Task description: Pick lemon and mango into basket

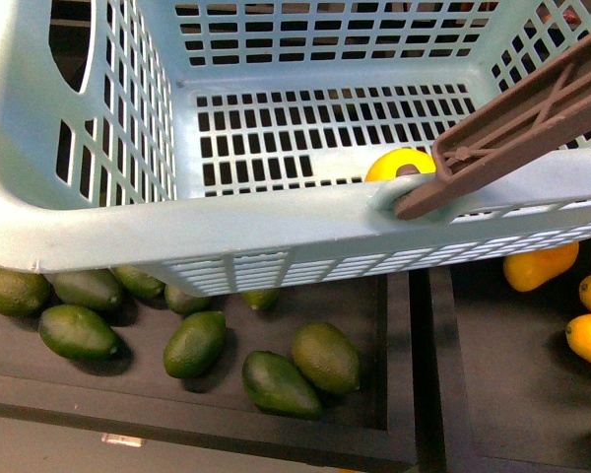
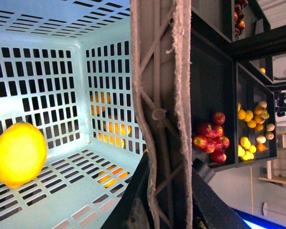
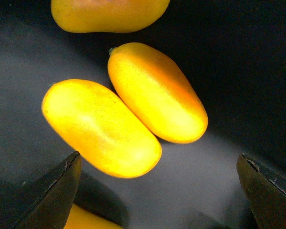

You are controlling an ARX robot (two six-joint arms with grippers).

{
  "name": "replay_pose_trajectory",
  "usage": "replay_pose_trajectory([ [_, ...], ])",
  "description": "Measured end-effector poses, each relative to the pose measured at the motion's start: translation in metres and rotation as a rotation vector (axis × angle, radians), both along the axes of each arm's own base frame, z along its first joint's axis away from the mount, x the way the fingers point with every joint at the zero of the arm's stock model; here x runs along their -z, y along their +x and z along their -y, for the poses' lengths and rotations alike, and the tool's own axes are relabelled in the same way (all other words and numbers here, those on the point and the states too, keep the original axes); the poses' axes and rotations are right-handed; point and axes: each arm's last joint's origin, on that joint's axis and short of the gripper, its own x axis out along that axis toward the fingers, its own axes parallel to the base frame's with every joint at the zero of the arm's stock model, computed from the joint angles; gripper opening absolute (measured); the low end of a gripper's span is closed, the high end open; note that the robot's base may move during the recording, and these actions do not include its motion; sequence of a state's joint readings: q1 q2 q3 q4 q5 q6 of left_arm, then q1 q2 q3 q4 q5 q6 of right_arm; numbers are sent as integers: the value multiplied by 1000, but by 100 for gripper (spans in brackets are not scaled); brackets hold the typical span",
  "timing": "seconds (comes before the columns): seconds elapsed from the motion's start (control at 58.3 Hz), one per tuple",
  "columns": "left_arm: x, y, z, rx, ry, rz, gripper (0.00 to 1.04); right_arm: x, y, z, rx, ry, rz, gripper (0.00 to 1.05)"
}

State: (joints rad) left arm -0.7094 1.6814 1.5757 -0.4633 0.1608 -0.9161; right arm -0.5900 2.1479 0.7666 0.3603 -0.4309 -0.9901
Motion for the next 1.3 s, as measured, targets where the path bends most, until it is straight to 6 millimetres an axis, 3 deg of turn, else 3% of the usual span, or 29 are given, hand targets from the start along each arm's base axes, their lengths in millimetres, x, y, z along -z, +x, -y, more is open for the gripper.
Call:
replay_pose_trajectory([
  [0.309,0,0,0,0,-1,-1,8,23,69,19,-72,-23,-45,96],
  [0.429,0,0,0,-3,1,0,8,26,84,17,-141,1,-74,96],
  [0.651,0,0,0,-1,0,0,8,28,88,18,-193,9,-105,96],
  [0.84,0,0,0,-1,0,0,8,34,80,18,-224,56,-161,96],
  [1.063,0,0,0,-1,0,0,8,51,86,24,-216,16,-153,96],
  [1.303,0,0,0,-2,0,0,8,76,94,15,-210,-1,-172,96],
])
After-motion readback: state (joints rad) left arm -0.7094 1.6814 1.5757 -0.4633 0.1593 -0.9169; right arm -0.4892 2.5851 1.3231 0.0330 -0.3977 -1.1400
